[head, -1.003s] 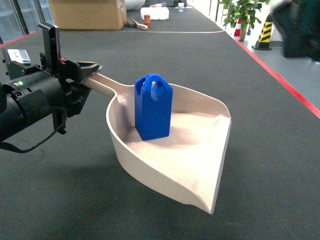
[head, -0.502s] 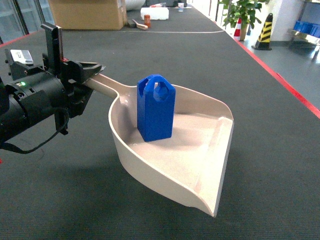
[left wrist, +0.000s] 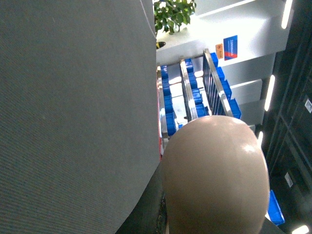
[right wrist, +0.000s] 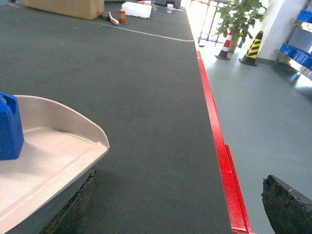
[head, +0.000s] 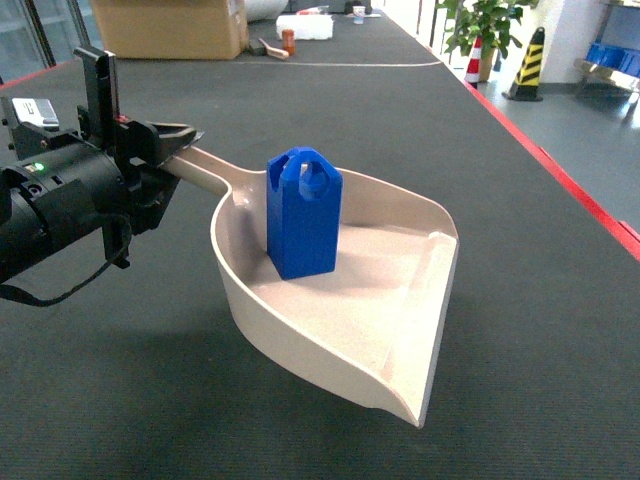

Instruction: Place part in tray to right shelf

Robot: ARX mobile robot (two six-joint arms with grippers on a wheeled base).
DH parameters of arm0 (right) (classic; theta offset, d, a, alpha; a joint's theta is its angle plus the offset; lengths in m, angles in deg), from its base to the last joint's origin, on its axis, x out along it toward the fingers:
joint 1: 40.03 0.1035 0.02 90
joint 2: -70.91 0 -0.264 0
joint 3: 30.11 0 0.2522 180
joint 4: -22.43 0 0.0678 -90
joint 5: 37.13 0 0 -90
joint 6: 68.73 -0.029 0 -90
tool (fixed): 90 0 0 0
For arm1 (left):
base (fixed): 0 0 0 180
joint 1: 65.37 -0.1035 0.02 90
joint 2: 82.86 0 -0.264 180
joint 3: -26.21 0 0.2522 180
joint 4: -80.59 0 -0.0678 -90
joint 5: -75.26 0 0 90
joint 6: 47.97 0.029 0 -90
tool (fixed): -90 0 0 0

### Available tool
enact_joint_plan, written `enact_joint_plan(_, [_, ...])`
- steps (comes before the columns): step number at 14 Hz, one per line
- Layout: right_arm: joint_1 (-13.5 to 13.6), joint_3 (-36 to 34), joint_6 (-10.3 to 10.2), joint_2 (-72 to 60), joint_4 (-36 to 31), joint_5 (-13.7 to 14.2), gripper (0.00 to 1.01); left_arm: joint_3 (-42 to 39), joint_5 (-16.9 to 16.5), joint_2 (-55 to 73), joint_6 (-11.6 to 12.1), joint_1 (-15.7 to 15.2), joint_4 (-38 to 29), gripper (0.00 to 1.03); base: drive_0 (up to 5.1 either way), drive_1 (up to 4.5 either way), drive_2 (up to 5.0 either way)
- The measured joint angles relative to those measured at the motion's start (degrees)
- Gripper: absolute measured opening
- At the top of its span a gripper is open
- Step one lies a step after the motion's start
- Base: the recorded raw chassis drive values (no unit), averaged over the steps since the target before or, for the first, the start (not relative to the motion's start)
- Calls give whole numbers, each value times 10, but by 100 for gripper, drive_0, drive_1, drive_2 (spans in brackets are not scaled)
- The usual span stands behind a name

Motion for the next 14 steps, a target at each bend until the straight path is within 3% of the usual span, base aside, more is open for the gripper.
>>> enact_joint_plan(14, [0, 0, 0, 0, 0, 0, 98, 0, -1, 0, 0, 2, 0, 16, 501, -243, -243])
